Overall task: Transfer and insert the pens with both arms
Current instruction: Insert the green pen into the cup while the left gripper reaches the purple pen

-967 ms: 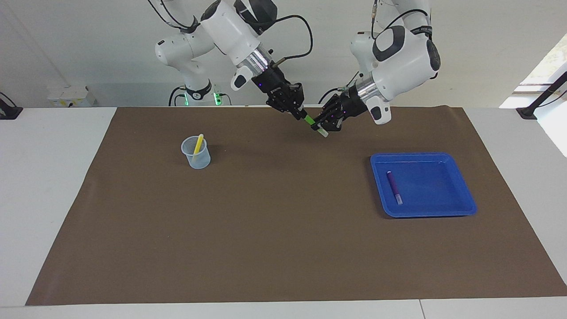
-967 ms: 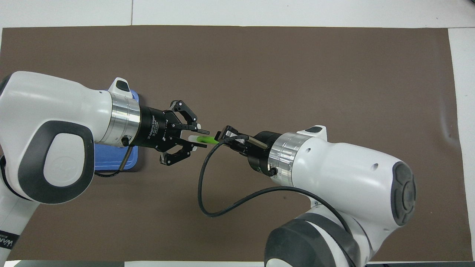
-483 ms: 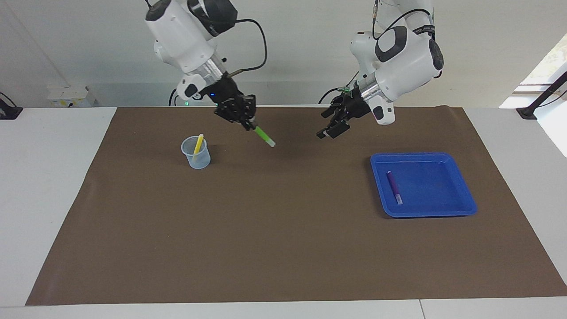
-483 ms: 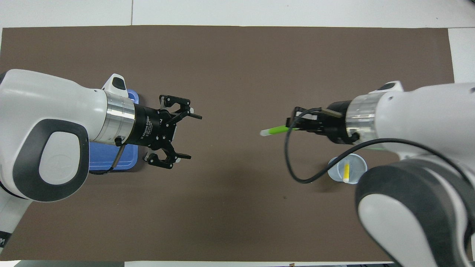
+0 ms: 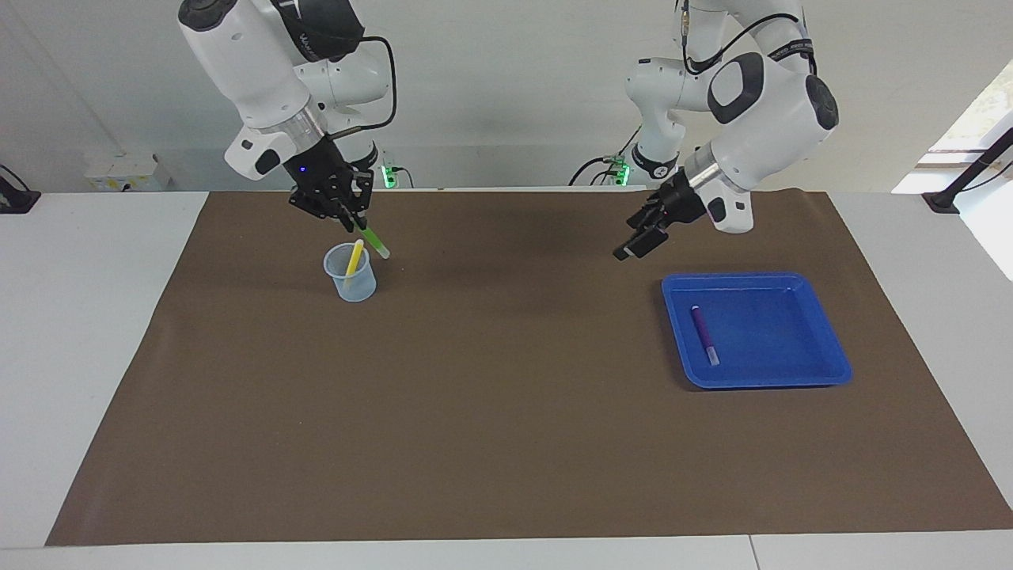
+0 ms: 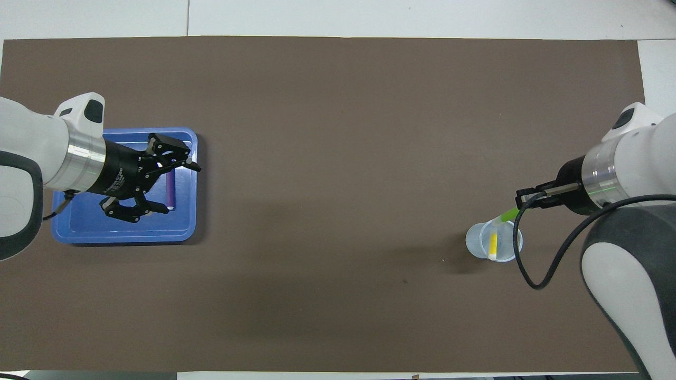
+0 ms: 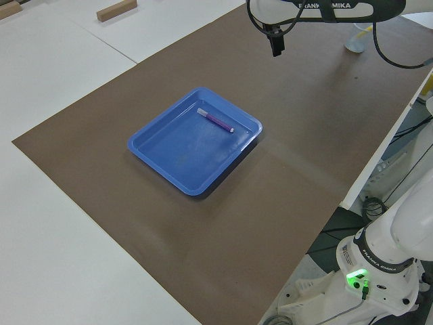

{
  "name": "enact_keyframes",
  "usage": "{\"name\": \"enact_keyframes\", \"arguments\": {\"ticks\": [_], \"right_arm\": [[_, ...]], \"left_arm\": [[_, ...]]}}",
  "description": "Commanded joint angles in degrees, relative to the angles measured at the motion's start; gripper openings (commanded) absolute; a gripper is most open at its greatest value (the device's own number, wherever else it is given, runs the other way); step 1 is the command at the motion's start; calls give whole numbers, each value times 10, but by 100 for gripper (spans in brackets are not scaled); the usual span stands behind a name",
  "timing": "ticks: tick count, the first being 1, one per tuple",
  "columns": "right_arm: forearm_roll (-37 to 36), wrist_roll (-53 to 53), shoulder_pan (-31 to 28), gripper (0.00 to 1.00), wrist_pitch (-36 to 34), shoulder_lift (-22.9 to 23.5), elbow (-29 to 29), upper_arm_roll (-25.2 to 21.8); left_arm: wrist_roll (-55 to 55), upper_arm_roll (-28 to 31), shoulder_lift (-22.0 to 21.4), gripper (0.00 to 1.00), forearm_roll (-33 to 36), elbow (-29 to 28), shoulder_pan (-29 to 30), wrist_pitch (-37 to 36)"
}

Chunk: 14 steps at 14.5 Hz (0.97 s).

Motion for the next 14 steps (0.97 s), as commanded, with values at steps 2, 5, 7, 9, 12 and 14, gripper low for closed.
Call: {"name": "enact_keyframes", "arguments": {"ticks": [2, 5, 7, 9, 12, 14], "right_arm": [[-25, -63, -44, 0, 81, -74, -143, 7], [-25, -59, -51, 0, 90, -70, -164, 8], [-25, -46, -48, 0, 112, -69, -180, 9], [-25, -32, -45, 0, 124, -68, -193, 9], [-25, -14, -43, 0, 133, -56, -201, 9], [-24, -9, -43, 14, 132, -54, -201, 10]], "left_arm": [[176, -3, 20, 100, 95, -15, 27, 13], [283, -3, 47, 100, 126, -46, 44, 95], [332, -3, 76, 100, 153, -73, 43, 179], [363, -3, 111, 100, 156, -71, 37, 214], [399, -4, 154, 100, 199, -68, 41, 254], [413, -5, 173, 97, 199, -66, 41, 255]]}}
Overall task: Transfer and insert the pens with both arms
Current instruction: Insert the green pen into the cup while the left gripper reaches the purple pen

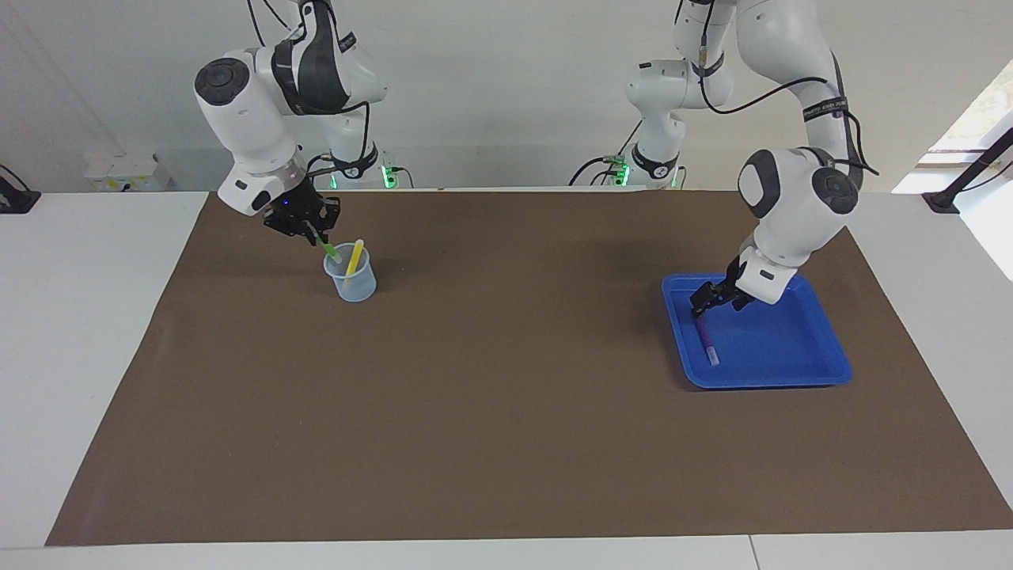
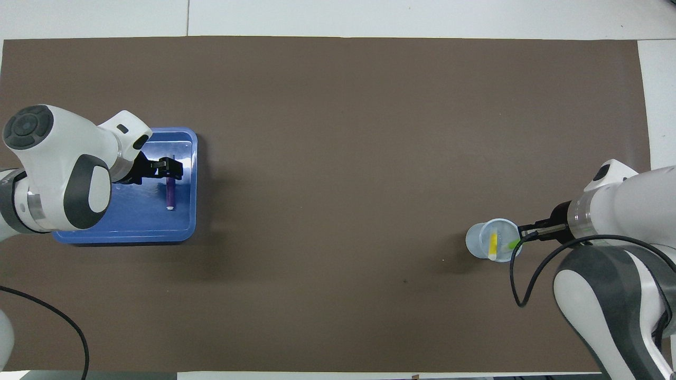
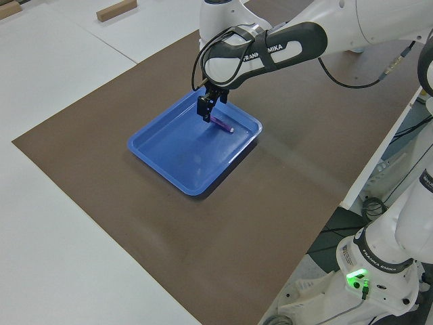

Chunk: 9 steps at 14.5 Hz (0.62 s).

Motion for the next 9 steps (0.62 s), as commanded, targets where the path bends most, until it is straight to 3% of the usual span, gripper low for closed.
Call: {"name": "enact_keyframes", "arguments": {"ticks": [1, 3, 4, 6, 9], "right_arm": [[-8, 16, 0, 30, 10, -3, -8, 3], [-2, 16, 4, 89, 6, 3, 2, 4], [1, 15, 9, 100, 5, 3, 16, 4], [17, 24, 11, 100, -3, 2, 51, 7], [161, 68, 10, 100, -2, 3, 83, 7]], "left_arm": [[19, 0, 22, 94, 14, 4, -1, 12], [17, -1, 30, 90, 14, 7, -3, 8], [17, -1, 31, 87, 14, 7, -3, 3], [17, -1, 31, 78, 14, 5, -3, -1], [17, -1, 31, 52, 14, 5, -3, -4]]}}
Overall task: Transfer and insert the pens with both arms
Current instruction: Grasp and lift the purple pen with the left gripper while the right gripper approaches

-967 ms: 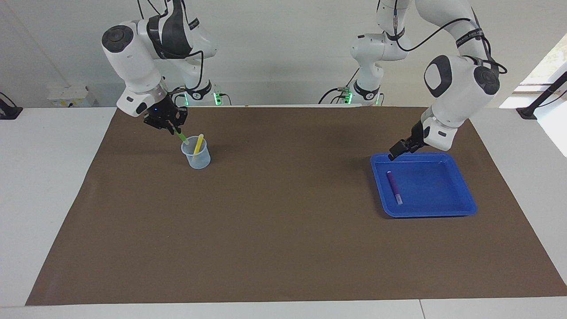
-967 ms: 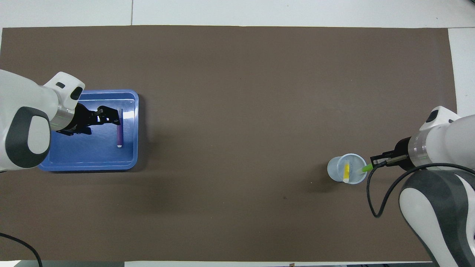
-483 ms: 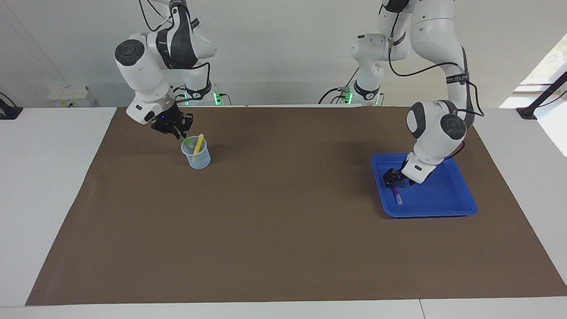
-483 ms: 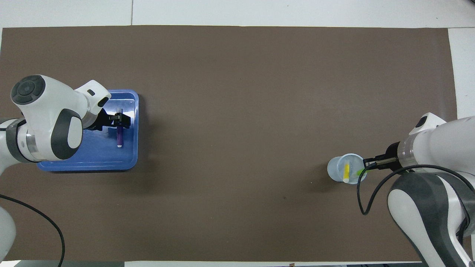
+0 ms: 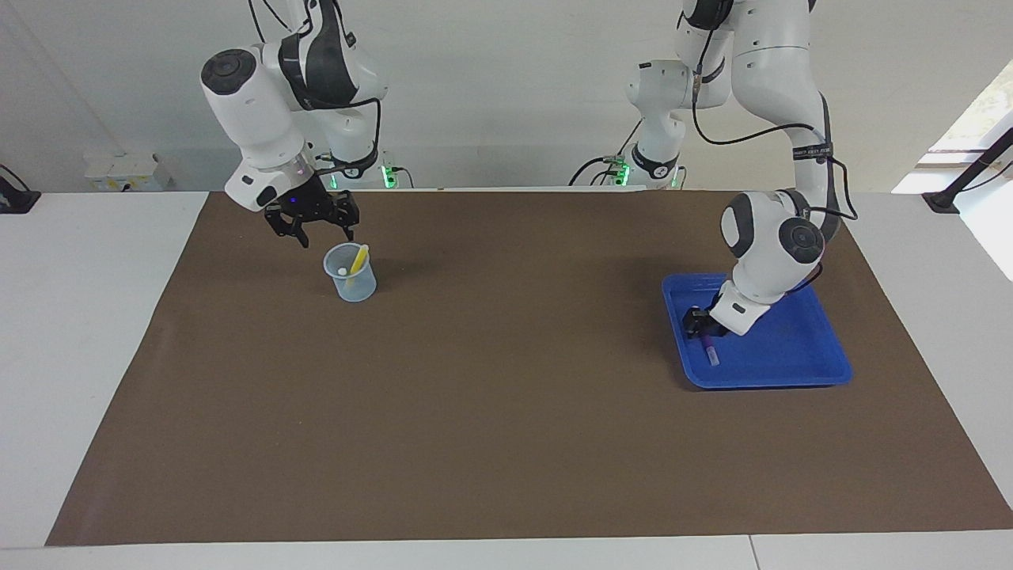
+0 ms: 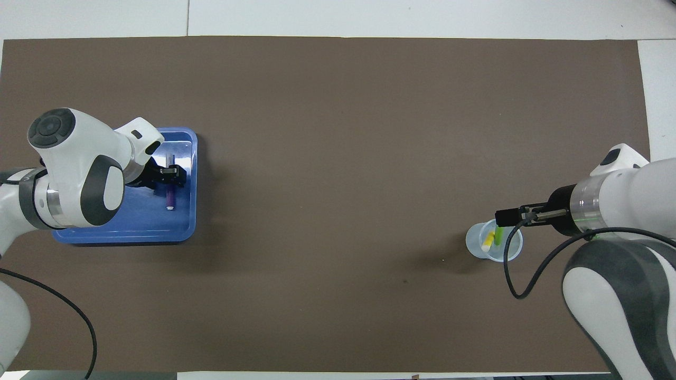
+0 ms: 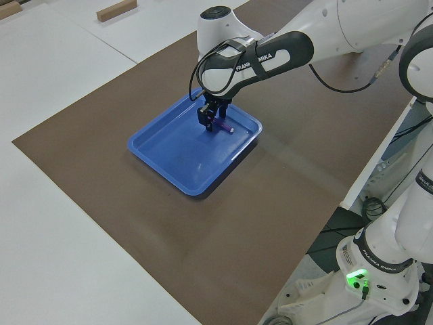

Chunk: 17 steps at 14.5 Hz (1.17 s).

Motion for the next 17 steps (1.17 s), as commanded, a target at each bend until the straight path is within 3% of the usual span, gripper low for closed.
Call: {"name": "enact_keyframes", "arguments": {"ticks": [1, 3, 5, 6, 11, 15, 17], "right_arm": [[135, 52, -3, 100, 1, 2, 22, 2], [251, 130, -1, 100, 28, 2, 22, 5], [296, 215, 28, 100, 83, 5, 21, 20], [307, 271, 59, 100, 132, 9, 19, 20], [368, 445, 181, 100, 334, 28, 18, 20], [368, 469, 192, 100, 350, 31, 17, 20], [368, 471, 192, 100, 350, 31, 17, 25]], "left_arm": [[2, 2, 3, 47, 11, 3, -2, -8], [2, 2, 3, 29, 11, 4, -2, -7], [3, 2, 3, 6, 11, 4, -1, -7], [3, 2, 3, 0, 11, 4, -1, -7], [3, -1, 4, 0, 5, 11, 6, -15], [-17, 1, 7, 0, -43, 82, 10, -122], [-77, -1, 0, 0, -50, 127, 8, -198]]}}
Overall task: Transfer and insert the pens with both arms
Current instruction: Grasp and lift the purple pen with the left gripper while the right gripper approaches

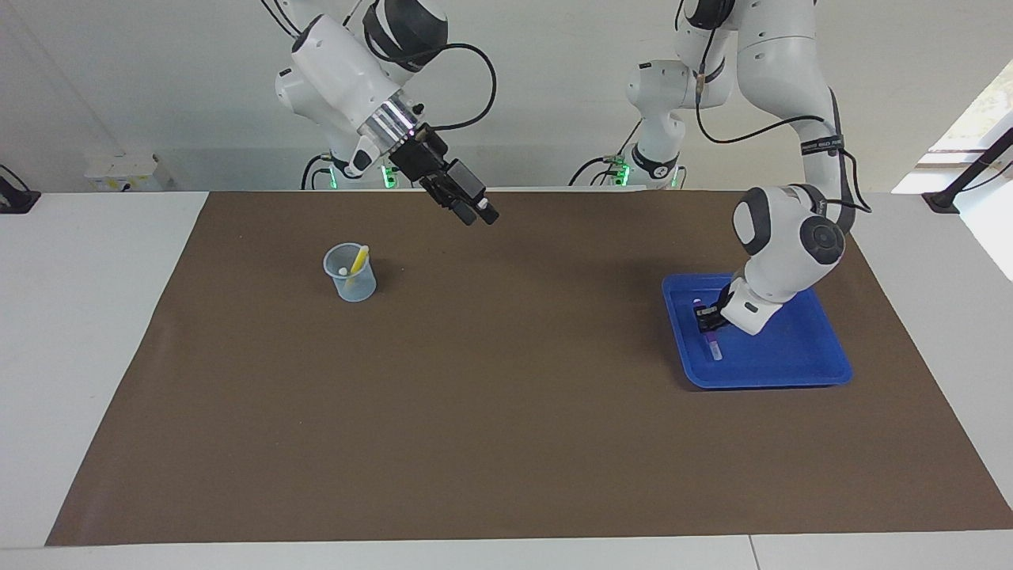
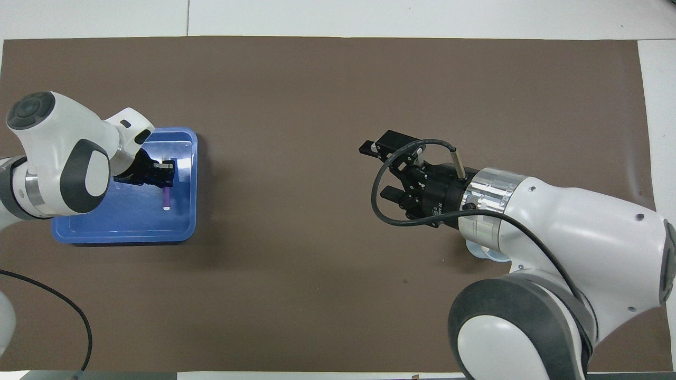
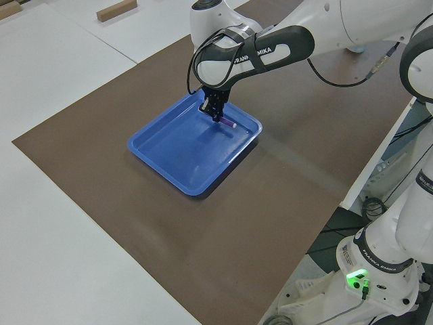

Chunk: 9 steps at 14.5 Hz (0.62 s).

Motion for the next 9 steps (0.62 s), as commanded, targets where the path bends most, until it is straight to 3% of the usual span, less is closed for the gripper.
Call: {"name": "enact_keyframes", "arguments": {"ticks": [1, 4, 9], "right_arm": [[16, 3, -2, 100, 7, -2, -2, 7], [16, 6, -2, 100, 7, -2, -2, 13], [16, 26, -2, 100, 9, -2, 1, 53]], "left_arm": [[-73, -3, -5, 0, -29, 81, 1, -116], [-196, -3, -24, 0, -87, 151, -3, -229], [-461, -6, -113, 0, -183, 131, -48, -263]]}}
